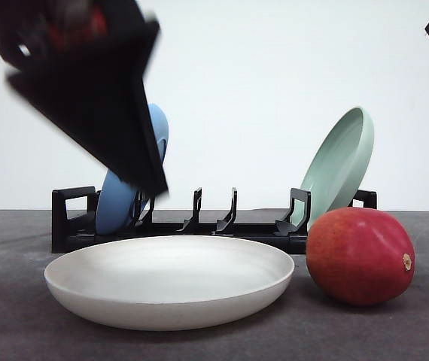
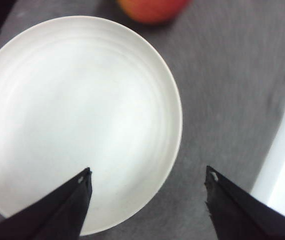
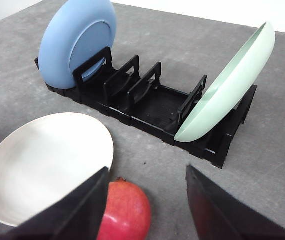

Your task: Place pomegranate in white plate

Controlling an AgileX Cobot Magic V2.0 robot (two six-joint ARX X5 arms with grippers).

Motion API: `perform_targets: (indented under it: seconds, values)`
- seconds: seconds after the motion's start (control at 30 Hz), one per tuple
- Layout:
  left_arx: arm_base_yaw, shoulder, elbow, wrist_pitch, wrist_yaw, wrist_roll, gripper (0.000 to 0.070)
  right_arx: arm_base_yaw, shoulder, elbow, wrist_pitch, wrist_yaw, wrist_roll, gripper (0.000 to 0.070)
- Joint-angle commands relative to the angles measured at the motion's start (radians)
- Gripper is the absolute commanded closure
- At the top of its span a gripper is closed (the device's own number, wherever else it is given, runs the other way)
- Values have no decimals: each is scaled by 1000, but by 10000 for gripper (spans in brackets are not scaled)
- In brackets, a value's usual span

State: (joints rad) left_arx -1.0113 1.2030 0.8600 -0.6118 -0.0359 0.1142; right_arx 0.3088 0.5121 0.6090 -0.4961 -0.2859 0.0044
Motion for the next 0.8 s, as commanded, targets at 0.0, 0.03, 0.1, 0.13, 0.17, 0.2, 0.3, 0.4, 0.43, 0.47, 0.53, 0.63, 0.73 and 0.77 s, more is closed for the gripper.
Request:
perform_targets:
  seconds: [0.0,0.03,0.1,0.13,0.17,0.2,0.3,0.4,0.43,0.47,0.53,0.63,0.73,0.77]
  values:
    - [44,-26,16,-1,51,-108,264,6,2,14,10,-2,10,392]
    - [79,-49,16,-4,66,-126,265,6,2,14,10,-2,10,392]
    - [150,-98,16,-16,79,-169,265,6,2,14,10,-2,10,392]
    - [184,-121,16,-23,82,-183,265,6,2,14,9,-2,10,392]
    - [220,-145,15,-29,82,-188,265,6,2,14,9,-2,10,392]
    - [251,-167,15,-33,83,-187,265,6,2,14,9,-2,11,392]
    - [355,-226,15,-35,82,-186,265,6,2,14,9,-2,12,392]
    - [459,-269,15,-30,84,-185,265,6,2,14,9,-2,21,392]
    - [493,-281,14,-25,88,-183,265,6,2,14,9,-2,25,392]
    - [526,-291,13,-18,97,-180,265,6,2,14,9,-2,34,392]
    - [582,-306,8,2,126,-177,265,6,3,14,9,-2,49,391]
    - [657,-317,-7,30,203,-174,265,6,3,14,9,-3,68,391]
    - [720,-317,-35,47,272,-167,265,6,3,14,8,-16,84,391]
    - [736,-317,-50,58,285,-166,265,6,3,14,8,-25,93,392]
